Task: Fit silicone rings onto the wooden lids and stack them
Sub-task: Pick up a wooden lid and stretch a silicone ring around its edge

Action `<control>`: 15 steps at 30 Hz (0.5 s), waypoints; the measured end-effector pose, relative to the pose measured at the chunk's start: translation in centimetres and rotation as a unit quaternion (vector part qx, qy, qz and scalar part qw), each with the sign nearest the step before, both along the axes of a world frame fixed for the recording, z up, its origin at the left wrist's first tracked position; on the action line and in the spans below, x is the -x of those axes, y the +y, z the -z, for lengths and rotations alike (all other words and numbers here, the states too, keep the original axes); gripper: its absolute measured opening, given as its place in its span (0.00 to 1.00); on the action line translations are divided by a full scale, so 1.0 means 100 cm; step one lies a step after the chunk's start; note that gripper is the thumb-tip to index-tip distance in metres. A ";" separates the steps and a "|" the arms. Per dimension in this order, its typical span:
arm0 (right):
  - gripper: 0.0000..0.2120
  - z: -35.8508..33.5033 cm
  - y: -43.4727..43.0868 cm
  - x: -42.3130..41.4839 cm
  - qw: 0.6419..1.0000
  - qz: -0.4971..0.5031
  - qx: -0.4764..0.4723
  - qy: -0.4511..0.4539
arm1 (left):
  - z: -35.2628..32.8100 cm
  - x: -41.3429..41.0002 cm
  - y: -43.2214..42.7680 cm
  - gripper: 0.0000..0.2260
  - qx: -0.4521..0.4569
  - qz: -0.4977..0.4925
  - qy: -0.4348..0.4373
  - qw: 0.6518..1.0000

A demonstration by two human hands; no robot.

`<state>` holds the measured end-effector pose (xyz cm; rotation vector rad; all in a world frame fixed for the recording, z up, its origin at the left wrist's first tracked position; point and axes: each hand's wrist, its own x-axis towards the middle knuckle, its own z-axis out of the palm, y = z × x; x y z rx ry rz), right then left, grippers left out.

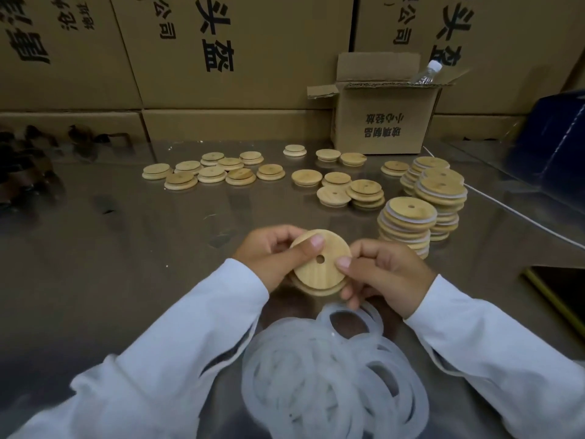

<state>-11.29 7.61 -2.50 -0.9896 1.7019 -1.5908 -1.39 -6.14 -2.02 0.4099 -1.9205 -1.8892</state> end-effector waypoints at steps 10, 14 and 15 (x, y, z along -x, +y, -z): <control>0.23 0.000 0.012 -0.025 0.936 -0.110 -0.032 0.333 | 0.007 0.005 -0.022 0.05 -0.128 -0.111 0.052 0.984; 0.15 0.017 0.008 -0.043 0.818 -0.216 -0.027 0.532 | 0.009 0.006 -0.027 0.05 -0.135 -0.130 0.063 0.980; 0.14 0.022 0.010 -0.045 0.810 -0.202 -0.037 0.549 | 0.009 0.006 -0.027 0.05 -0.135 -0.132 0.065 0.980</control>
